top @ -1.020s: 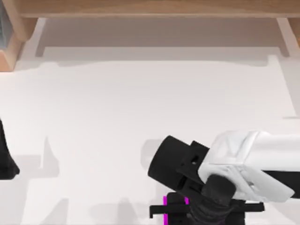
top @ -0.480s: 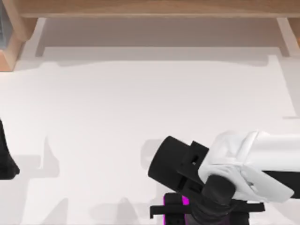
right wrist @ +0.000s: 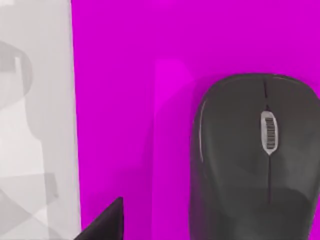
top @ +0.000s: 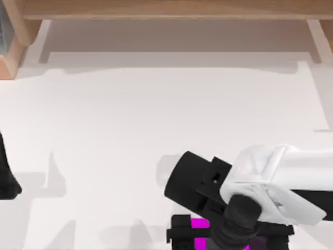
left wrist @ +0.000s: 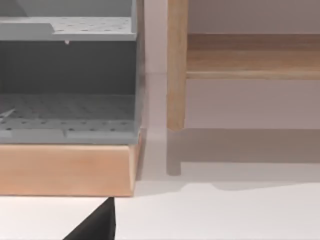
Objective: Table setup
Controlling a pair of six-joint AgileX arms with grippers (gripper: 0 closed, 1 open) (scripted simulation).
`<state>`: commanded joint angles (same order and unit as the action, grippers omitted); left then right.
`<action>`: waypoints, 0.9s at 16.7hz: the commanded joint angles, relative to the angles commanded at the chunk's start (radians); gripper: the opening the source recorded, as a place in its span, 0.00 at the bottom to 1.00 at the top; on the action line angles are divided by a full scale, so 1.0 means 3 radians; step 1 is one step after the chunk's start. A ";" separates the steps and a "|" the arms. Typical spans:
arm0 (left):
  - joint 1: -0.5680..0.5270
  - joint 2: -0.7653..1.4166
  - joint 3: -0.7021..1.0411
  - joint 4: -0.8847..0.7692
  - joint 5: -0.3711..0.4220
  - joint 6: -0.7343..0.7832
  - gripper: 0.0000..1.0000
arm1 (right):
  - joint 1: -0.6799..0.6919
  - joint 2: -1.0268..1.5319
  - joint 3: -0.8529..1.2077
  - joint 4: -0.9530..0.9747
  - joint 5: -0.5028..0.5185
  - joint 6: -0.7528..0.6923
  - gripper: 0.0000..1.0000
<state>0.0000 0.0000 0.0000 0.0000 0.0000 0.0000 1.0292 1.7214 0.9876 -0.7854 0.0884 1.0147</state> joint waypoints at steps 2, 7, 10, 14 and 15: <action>0.0000 0.0000 0.0000 0.0000 0.0000 0.0000 1.00 | 0.0000 0.0000 0.0000 0.0000 0.0000 0.0000 1.00; 0.0000 0.0000 0.0000 0.0000 0.0000 0.0000 1.00 | -0.0160 -0.0026 0.0009 0.0168 -0.0051 -0.0179 1.00; 0.0000 0.0000 0.0000 0.0000 0.0000 0.0000 1.00 | -0.0602 -0.0051 -0.0013 0.0626 -0.0217 -0.0666 1.00; 0.0000 0.0000 0.0000 0.0000 0.0000 0.0000 1.00 | -0.1617 -0.0058 -0.0132 0.1688 -0.0629 -0.1781 1.00; 0.0000 0.0000 0.0000 0.0000 0.0000 0.0000 1.00 | -0.1927 -0.0058 -0.0175 0.2027 -0.0760 -0.2141 1.00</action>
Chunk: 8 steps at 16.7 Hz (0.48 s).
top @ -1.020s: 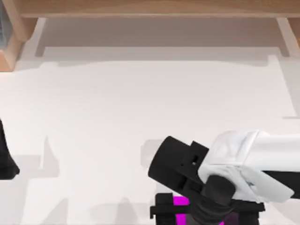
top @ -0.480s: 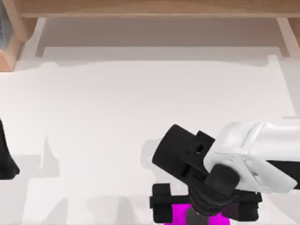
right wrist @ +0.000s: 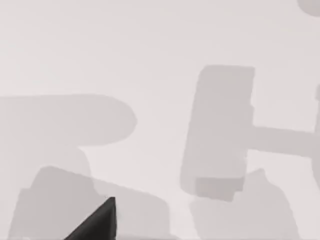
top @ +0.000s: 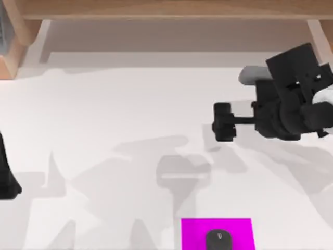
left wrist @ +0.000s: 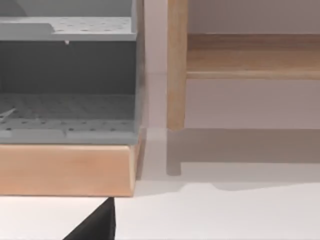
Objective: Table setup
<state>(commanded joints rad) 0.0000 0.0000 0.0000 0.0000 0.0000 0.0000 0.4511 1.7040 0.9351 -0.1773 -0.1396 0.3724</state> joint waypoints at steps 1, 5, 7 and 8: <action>0.0000 0.0000 0.0000 0.0000 0.0000 0.0000 1.00 | -0.0313 0.0002 -0.0046 0.0354 -0.0137 -0.0378 1.00; 0.0000 0.0000 0.0000 0.0000 0.0000 0.0000 1.00 | -0.1484 0.0011 -0.0244 0.1832 -0.0703 -0.1953 1.00; 0.0000 0.0000 0.0000 0.0000 0.0000 0.0000 1.00 | -0.1997 -0.0007 -0.0347 0.2551 -0.0964 -0.2696 1.00; 0.0000 0.0000 0.0000 0.0000 0.0000 0.0000 1.00 | -0.2247 -0.0020 -0.0401 0.2904 -0.1082 -0.3054 1.00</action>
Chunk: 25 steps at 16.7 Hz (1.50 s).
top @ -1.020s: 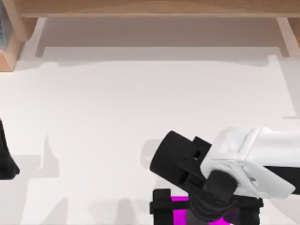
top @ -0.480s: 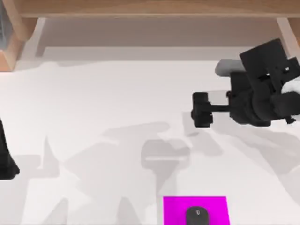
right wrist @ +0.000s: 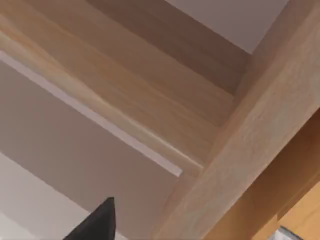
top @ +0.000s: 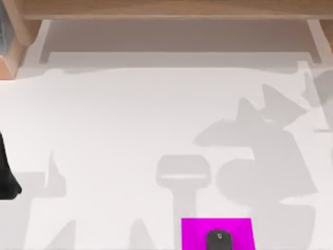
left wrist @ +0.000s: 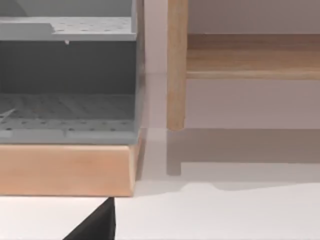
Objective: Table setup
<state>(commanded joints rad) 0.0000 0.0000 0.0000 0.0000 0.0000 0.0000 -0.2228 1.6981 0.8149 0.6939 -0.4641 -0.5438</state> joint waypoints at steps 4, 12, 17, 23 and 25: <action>0.0000 0.0000 0.0000 0.0000 0.0000 0.0000 1.00 | -0.0859 -0.0008 -0.0257 0.1309 -0.0356 -0.1320 1.00; 0.0000 0.0000 0.0000 0.0000 0.0000 0.0000 1.00 | -0.1686 0.0450 -0.1005 0.2875 -0.0450 -0.2966 1.00; 0.0000 0.0000 0.0000 0.0000 0.0000 0.0000 1.00 | -0.1643 0.0900 -0.1352 0.3150 -0.0343 -0.3316 1.00; 0.0000 0.0000 0.0000 0.0000 0.0000 0.0000 1.00 | -0.1541 0.1071 -0.1435 0.3167 -0.0294 -0.3366 1.00; 0.0000 0.0000 0.0000 0.0000 0.0000 0.0000 1.00 | -0.1541 0.1071 -0.1435 0.3167 -0.0294 -0.3366 1.00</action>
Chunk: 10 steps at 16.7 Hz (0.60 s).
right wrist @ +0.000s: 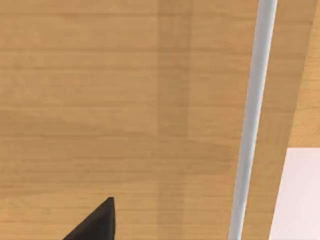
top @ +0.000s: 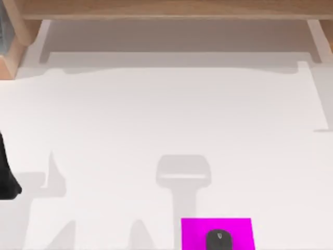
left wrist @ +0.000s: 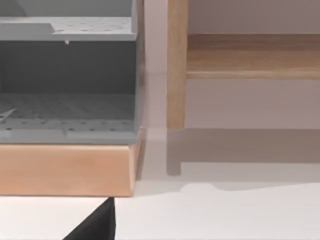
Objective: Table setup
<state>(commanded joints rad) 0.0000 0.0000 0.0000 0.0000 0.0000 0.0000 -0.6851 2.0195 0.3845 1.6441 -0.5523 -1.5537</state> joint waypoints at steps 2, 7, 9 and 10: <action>0.0000 0.0000 0.0000 0.0000 0.0000 0.0000 1.00 | -0.0003 -0.0003 0.0019 -0.0013 0.0003 0.0002 1.00; 0.0000 0.0000 0.0000 0.0000 0.0000 0.0000 1.00 | 0.0154 0.0084 0.0278 -0.0198 0.0155 -0.0002 1.00; 0.0000 0.0000 0.0000 0.0000 0.0000 0.0000 1.00 | 0.0163 0.0088 0.0291 -0.0207 0.0165 -0.0002 1.00; 0.0000 0.0000 0.0000 0.0000 0.0000 0.0000 1.00 | 0.0163 0.0088 0.0291 -0.0207 0.0165 -0.0002 1.00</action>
<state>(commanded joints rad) 0.0000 0.0000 0.0000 0.0000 0.0000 0.0000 -0.6362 2.0457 0.4720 1.5819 -0.5029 -1.5544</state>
